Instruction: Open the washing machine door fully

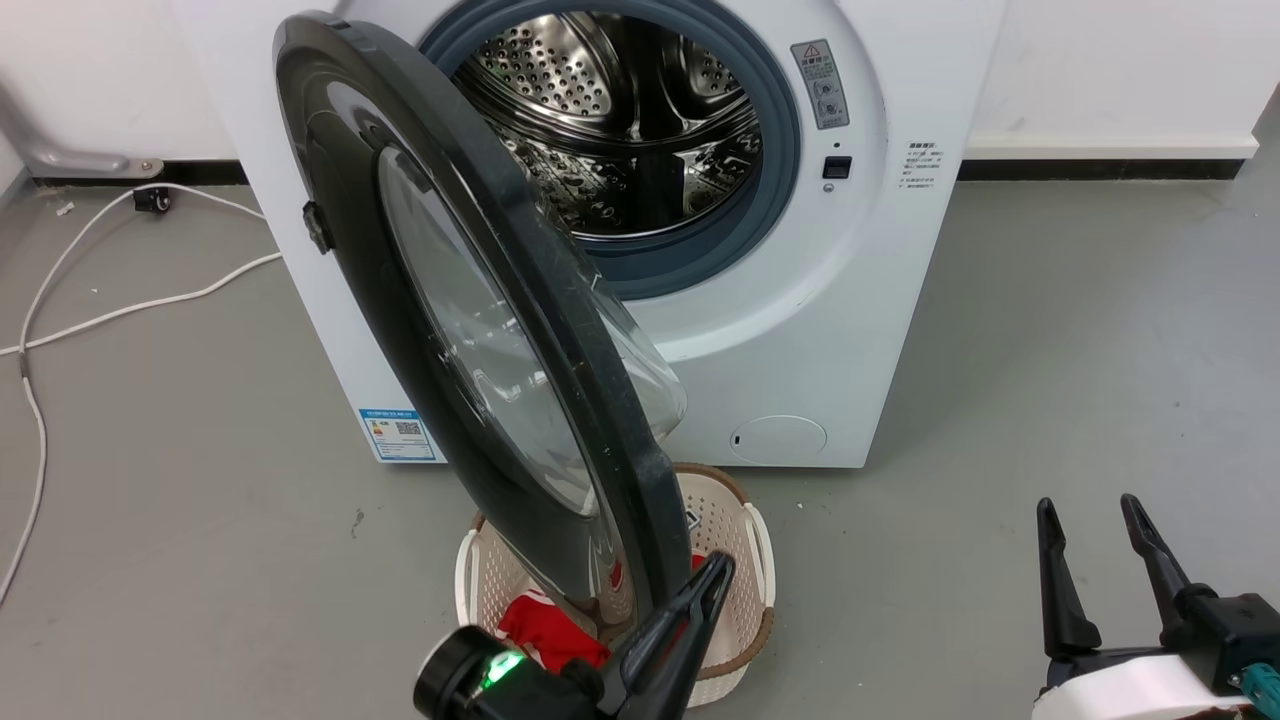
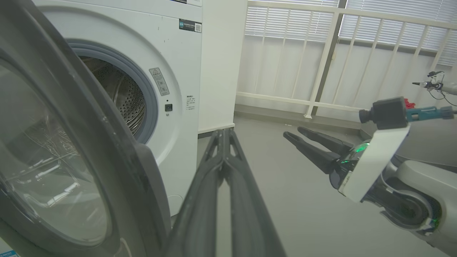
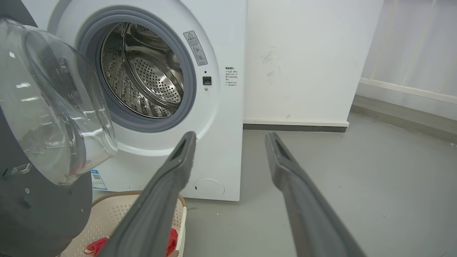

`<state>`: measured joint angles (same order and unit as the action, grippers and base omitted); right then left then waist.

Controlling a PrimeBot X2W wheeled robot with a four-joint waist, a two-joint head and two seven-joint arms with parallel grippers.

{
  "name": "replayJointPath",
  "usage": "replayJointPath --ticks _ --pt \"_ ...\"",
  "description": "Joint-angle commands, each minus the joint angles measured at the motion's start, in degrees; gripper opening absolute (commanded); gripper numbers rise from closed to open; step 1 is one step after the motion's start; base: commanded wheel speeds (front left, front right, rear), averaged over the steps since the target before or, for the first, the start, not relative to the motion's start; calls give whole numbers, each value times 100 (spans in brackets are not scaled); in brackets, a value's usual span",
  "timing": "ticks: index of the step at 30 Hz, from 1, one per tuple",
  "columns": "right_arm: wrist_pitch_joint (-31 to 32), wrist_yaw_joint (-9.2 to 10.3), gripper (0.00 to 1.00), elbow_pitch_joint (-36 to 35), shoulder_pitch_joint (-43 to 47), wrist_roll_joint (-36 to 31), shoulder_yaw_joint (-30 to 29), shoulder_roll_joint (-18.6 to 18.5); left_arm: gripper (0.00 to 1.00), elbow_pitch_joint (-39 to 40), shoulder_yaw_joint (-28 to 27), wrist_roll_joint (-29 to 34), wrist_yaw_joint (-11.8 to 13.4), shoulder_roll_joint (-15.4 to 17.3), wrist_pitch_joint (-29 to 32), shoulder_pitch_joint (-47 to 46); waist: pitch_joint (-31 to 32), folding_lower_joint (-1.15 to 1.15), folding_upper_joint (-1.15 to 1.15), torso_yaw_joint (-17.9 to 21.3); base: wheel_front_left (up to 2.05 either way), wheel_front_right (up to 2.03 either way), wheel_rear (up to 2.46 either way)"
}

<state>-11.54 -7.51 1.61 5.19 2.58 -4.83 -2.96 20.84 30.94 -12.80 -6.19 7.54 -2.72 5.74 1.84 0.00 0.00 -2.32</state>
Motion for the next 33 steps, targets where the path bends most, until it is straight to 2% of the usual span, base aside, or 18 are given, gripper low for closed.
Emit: replayJointPath --ticks 1,10,17,33 --pt "-11 4 100 3 -57 23 14 16 0 -110 4 -23 20 27 3 79 -17 0 0 -6 0 0 0" --pt "-1 4 100 45 -135 36 49 16 0 -1001 39 6 17 -22 -226 -136 -80 0 0 29 0 0 0" --pt "-24 4 100 108 -171 63 99 16 0 -1644 -127 49 121 -124 -456 -623 -135 0 0 122 0 0 0" --pt "-7 4 100 150 -204 81 114 15 0 -2448 -364 -31 345 -200 -730 -1211 -233 0 0 259 0 0 0"
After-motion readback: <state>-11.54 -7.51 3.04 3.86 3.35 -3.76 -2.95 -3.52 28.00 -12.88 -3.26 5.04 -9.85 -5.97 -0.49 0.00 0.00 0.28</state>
